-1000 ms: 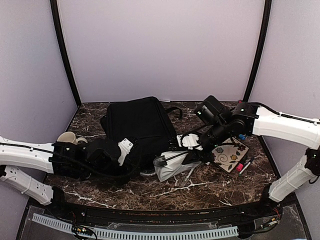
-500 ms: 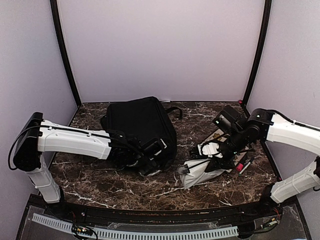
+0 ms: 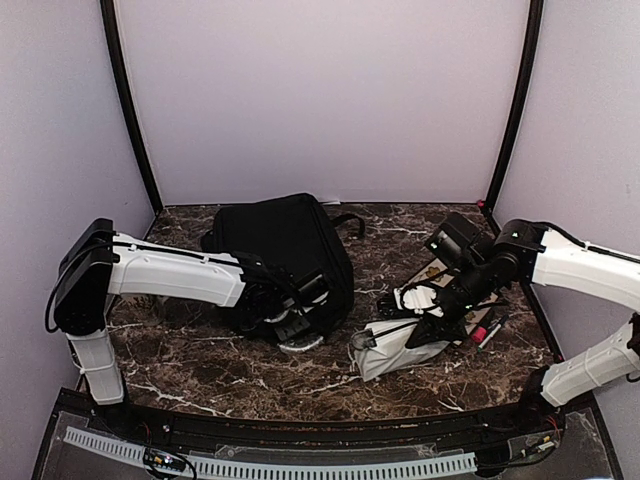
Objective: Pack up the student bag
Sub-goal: Pick up the largest pocket of the bag from the student bag.
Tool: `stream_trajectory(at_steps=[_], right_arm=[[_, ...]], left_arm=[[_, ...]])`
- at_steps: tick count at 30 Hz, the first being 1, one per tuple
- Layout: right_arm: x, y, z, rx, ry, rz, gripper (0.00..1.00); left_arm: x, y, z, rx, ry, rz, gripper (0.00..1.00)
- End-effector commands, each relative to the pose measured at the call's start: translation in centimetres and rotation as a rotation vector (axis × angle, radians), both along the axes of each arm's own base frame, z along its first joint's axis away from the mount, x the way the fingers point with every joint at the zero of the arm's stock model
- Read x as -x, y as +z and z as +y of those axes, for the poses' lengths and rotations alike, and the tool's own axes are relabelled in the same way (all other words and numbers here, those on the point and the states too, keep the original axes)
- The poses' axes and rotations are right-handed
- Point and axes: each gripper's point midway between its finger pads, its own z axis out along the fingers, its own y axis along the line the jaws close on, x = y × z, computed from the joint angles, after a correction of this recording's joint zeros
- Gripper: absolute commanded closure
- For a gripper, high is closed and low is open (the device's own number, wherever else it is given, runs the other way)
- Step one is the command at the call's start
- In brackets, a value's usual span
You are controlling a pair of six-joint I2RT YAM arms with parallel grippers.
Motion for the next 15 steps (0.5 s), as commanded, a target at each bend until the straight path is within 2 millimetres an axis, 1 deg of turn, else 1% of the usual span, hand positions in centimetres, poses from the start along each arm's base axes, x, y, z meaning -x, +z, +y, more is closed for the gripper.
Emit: stream_trajectory(at_steps=[1, 4, 6, 9, 10, 11, 13, 15], right_arm=[[-0.1, 1.7, 1.4, -0.095, 0.005, -0.009, 0.91], [-0.1, 1.8, 1.5, -0.097, 0.005, -0.01, 0.91], [-0.1, 1.8, 1.6, -0.098, 0.004, -0.007, 0.91], [0.1, 1.9, 1.7, -0.105, 0.006, -0.003, 0.9], [0.1, 1.9, 1.8, -0.107, 0.006, -0.001, 0.9], [0.1, 1.9, 1.8, -0.108, 0.006, -0.002, 0.9], [-0.1, 2.0, 2.1, -0.106, 0.006, -0.016, 0.9], [-0.6, 2.1, 2.5, -0.094, 0.0, -0.057, 0.91]], left_arm=[[-1.9, 1.4, -0.1, -0.038, -0.007, -0.089, 0.43], [-2.7, 2.1, -0.4, -0.05, -0.019, -0.138, 0.39], [-3.0, 2.1, -0.4, -0.071, -0.032, -0.153, 0.41], [-3.3, 1.6, -0.5, -0.092, -0.044, -0.14, 0.5], [-3.4, 1.6, -0.6, -0.088, -0.045, -0.14, 0.54], [-3.4, 1.7, -0.8, -0.085, -0.05, -0.137, 0.6], [-3.6, 2.3, -1.3, -0.068, -0.053, -0.138, 0.7], [-3.8, 3.4, -1.8, -0.044, -0.056, -0.145, 0.78]])
